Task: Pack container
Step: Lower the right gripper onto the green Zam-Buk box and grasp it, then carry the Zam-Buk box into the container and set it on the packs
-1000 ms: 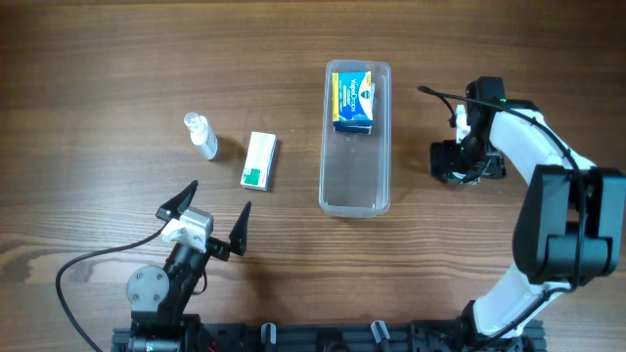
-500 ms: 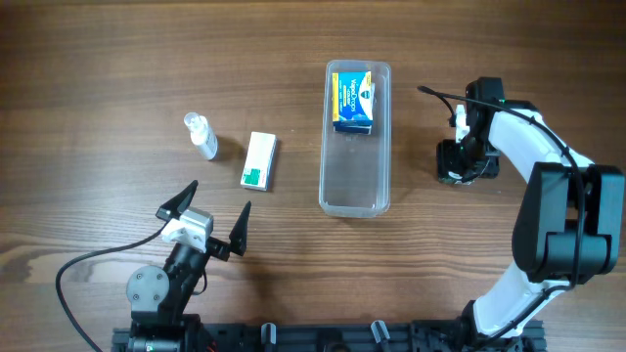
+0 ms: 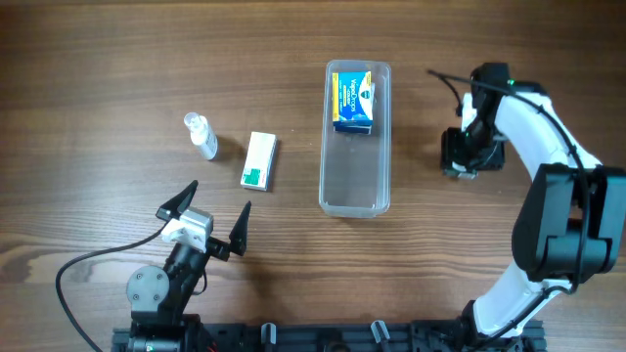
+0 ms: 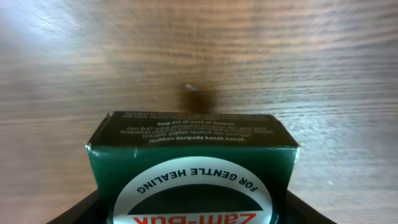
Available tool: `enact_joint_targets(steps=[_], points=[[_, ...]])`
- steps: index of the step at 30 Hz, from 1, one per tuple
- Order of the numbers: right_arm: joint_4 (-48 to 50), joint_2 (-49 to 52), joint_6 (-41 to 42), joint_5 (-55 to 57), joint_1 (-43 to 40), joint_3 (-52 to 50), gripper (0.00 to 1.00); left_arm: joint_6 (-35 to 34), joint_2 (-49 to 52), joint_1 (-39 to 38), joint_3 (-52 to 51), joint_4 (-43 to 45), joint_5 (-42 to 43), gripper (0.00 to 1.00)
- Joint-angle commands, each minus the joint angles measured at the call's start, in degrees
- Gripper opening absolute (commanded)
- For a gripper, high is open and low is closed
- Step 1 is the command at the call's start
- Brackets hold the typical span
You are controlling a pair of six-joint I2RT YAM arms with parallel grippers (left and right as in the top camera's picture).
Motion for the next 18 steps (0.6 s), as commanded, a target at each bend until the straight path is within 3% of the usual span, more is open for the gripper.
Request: enact_joint_targets(steps=[1, 5, 9, 14, 18], points=[[-2.80, -1.11, 3.10, -7.15, 0.48, 7.34, 0.58, 0.46, -0.09, 0.44, -0.24, -0.09, -0.11, 1.00], [-6.45, -3.45, 4.46, -15.96, 3.45, 15.65, 0.57, 0.46, -0.09, 0.44, -0.24, -0.09, -0.11, 1.00], [-8.33, -3.78, 6.67, -15.65, 10.12, 22.23, 0.58, 0.46, -0.09, 0.44, -0.24, -0.09, -0.11, 1.00], [-4.17, -3.74, 13.40, -5.07, 20.20, 24.35, 0.59, 0.46, -0.09, 0.44, -0.24, -0.11, -0.11, 1.00], [-0.92, -3.67, 17.92, -1.11, 23.23, 24.33, 0.59, 0.46, -0.09, 0.44, -0.24, -0.09, -0.11, 1.00]])
